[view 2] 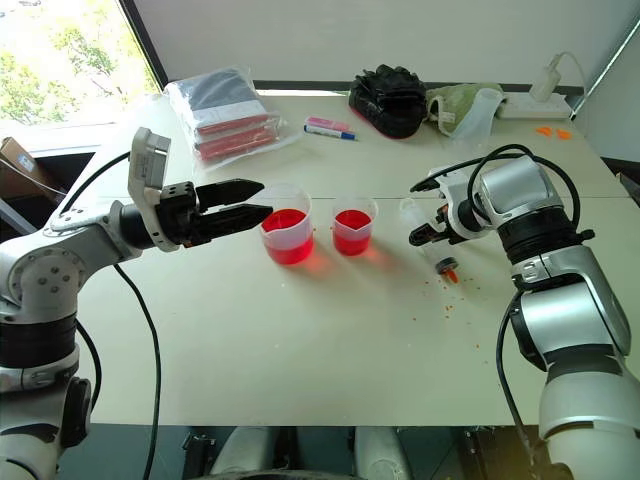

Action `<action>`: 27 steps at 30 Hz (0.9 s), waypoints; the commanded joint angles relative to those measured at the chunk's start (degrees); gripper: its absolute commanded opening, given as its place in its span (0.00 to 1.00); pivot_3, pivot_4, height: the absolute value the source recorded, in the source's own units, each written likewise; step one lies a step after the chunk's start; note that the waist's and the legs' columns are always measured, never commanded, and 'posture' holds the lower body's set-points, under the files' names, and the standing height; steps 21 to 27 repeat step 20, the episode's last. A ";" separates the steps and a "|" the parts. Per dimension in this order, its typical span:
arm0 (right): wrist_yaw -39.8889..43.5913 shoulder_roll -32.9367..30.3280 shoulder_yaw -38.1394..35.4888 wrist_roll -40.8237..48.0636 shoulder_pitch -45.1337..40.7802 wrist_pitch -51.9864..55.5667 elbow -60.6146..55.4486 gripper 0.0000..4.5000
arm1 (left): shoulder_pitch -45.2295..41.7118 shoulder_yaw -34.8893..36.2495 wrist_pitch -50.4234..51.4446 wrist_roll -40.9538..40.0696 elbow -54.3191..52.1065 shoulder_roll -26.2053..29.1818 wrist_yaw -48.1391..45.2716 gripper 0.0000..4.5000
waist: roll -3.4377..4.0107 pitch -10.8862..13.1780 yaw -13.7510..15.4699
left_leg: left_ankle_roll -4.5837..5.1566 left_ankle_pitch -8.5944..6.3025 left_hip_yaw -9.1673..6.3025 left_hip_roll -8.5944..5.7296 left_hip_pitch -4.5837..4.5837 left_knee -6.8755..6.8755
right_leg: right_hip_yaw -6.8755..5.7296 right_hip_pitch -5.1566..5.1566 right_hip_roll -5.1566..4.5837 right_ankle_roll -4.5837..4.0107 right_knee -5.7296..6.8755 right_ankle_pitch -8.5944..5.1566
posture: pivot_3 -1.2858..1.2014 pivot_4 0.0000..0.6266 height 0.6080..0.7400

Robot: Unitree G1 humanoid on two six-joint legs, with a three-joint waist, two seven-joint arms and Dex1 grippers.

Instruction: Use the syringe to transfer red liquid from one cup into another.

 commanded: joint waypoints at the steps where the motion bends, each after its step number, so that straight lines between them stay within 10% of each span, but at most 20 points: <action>1: 2.90 -4.09 -2.48 0.07 0.43 -3.20 -8.48 0.98 | -0.21 1.51 0.16 -1.68 -1.42 1.51 -0.32 0.78 | 0.00 0.00 0.09 | 0.00 0.00 0.00 0.00 0.00 0.00 | 0.00 0.00 0.00 0.00 0.00 0.00 | 0.52 0.24 0.78; 14: 23.19 -25.10 -15.63 11.04 13.93 -15.49 -44.46 0.98 | 1.18 2.55 -1.60 -0.39 -1.17 10.20 -5.39 0.78 | 0.01 0.01 1.28 | 0.08 -0.05 -0.03 0.00 -0.06 -0.04 | -0.02 0.01 0.00 0.00 -0.20 0.00 | 0.52 0.24 0.78; 27: 23.10 -26.47 -19.90 12.07 17.59 -17.85 -47.37 0.98 | 2.73 5.63 -0.36 -2.23 -1.62 13.60 -6.17 0.78 | 0.01 0.01 1.29 | 0.18 -0.10 -0.03 0.03 -0.02 -0.02 | -0.02 0.09 0.00 0.01 -0.26 0.00 | 0.52 0.24 0.78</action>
